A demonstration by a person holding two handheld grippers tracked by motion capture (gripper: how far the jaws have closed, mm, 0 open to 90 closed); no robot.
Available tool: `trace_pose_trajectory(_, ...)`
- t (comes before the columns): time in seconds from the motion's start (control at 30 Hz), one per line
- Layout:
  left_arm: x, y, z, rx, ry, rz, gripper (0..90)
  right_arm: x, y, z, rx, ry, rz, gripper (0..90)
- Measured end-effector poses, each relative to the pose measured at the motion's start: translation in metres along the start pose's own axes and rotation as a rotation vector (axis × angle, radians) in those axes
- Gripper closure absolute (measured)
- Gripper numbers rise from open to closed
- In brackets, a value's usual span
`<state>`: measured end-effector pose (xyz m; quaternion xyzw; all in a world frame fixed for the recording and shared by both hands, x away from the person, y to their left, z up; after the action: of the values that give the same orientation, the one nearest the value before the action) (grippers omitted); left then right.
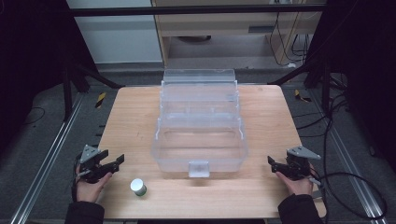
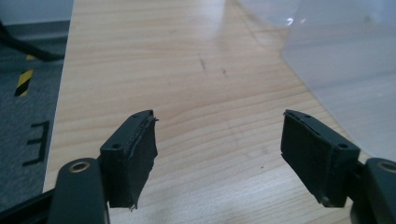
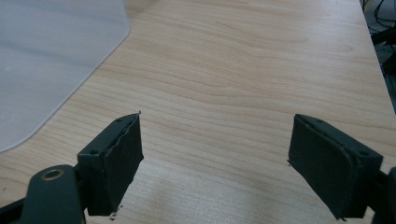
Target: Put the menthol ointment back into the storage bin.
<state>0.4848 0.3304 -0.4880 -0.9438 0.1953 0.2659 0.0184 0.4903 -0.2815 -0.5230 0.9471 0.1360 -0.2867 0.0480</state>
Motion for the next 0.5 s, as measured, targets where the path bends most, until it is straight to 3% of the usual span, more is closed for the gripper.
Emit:
trace_pose_trajectory(0.2, -0.009, 0.001, -0.009, 0.045, 0.008, 0.048, 30.2, -0.002, -0.004, 0.001, -0.007, -0.004, -0.023, 19.0)
trace_pose_trajectory(0.4, -0.026, -0.002, -0.022, 0.074, 0.027, 0.088, 30.9, -0.01, -0.006, 0.0, -0.022, 0.02, 0.006, 20.8)
trace_pose_trajectory(0.5, -0.034, -0.002, -0.027, 0.128, 0.015, 0.098, 30.4, -0.01, -0.008, 0.0, -0.032, 0.019, -0.002, 20.1)
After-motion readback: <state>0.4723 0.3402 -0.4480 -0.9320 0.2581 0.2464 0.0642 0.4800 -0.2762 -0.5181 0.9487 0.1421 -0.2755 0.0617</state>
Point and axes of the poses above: each handheld gripper's, and its own axes: x roughly forward along the jaws, z roughly out of its underside, y roughly to its right, the point moved 5 cm from there along x, roughly forward along the jaws, and after that the axes turned 1 degree about z, right-handed, at the moved point
